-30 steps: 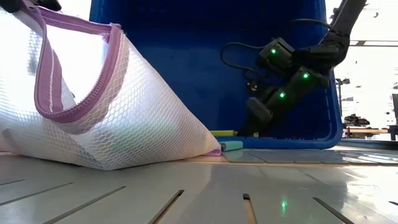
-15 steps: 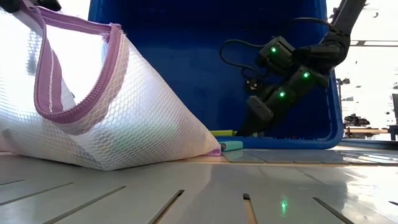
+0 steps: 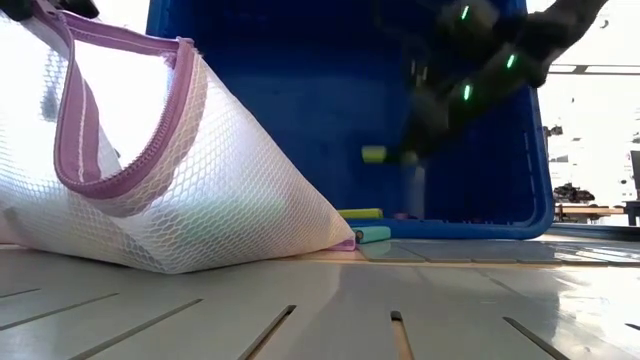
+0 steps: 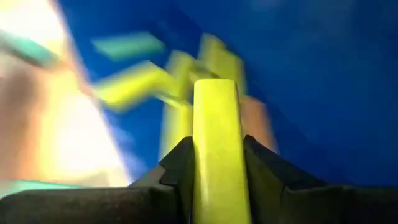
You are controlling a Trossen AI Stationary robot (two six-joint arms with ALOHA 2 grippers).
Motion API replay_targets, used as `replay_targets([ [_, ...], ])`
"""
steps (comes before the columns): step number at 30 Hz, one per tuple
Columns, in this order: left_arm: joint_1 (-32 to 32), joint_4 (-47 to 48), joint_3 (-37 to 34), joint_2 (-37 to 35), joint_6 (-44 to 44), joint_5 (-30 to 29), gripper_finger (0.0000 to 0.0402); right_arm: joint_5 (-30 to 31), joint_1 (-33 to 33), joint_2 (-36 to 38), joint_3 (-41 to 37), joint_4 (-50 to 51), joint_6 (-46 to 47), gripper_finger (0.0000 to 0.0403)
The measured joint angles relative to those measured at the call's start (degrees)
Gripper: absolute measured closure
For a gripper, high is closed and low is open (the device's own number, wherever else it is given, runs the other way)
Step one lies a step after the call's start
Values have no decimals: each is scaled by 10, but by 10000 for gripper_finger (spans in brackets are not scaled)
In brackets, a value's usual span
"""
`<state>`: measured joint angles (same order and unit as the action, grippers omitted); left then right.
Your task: Sort blocks
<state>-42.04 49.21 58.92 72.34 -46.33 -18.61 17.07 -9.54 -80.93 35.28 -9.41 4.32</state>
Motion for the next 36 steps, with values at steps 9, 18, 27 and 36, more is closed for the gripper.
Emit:
replay_targets([
  [9, 0, 0, 0, 0, 0, 0, 378, -55, 195, 46, 68, -97, 39, 313],
  [18, 0, 0, 0, 0, 0, 0, 378, 2, 329, -157, 244, -166, -10, 313],
  [27, 0, 0, 0, 0, 0, 0, 378, 69, 351, -345, 443, -149, -30, 313],
  [36, 0, 0, 0, 0, 0, 0, 378, 208, 351, -442, 521, -150, 94, 311],
])
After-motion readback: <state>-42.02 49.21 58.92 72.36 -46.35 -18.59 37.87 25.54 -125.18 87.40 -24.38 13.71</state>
